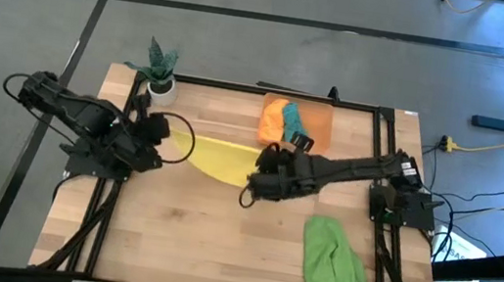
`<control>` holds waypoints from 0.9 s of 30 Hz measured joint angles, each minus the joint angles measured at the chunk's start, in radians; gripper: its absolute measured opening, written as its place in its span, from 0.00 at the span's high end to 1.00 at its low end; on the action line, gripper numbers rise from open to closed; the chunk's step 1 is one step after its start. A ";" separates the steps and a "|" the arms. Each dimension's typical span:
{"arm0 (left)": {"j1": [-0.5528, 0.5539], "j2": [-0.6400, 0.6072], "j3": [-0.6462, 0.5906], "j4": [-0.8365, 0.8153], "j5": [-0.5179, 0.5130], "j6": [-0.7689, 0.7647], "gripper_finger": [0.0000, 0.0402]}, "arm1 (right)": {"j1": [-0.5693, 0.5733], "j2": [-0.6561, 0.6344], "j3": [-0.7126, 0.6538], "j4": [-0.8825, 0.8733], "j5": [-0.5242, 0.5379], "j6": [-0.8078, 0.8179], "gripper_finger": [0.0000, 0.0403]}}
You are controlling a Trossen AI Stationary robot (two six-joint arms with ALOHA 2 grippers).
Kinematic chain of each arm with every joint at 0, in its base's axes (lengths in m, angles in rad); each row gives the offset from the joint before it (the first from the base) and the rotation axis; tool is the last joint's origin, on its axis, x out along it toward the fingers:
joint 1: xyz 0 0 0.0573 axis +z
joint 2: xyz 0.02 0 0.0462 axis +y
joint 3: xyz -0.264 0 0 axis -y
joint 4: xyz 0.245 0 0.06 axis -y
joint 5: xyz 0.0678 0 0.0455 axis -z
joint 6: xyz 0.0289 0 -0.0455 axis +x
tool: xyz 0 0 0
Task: Roll microfiber towels into tight, uniform cylinder then place into a basket
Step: Roll the yellow microfiber towel
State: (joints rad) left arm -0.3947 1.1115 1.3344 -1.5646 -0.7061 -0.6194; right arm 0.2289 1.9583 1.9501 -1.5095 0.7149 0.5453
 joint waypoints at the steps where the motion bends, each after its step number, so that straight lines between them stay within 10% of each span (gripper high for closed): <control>1: 0.013 0.000 -0.002 -0.001 -0.022 0.001 1.00 | -0.015 0.000 0.000 0.006 0.004 0.000 0.99; 16: 0.157 0.013 0.111 0.152 -0.139 0.285 1.00 | -0.104 -0.002 0.132 0.064 0.138 -0.133 0.99; 27: 0.046 0.014 -0.004 0.137 0.155 0.158 1.00 | 0.078 -0.002 0.063 0.052 0.006 -0.010 0.99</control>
State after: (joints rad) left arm -0.3485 1.1255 1.3305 -1.4281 -0.5508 -0.4614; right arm 0.3067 1.9560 2.0132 -1.4579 0.7210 0.5350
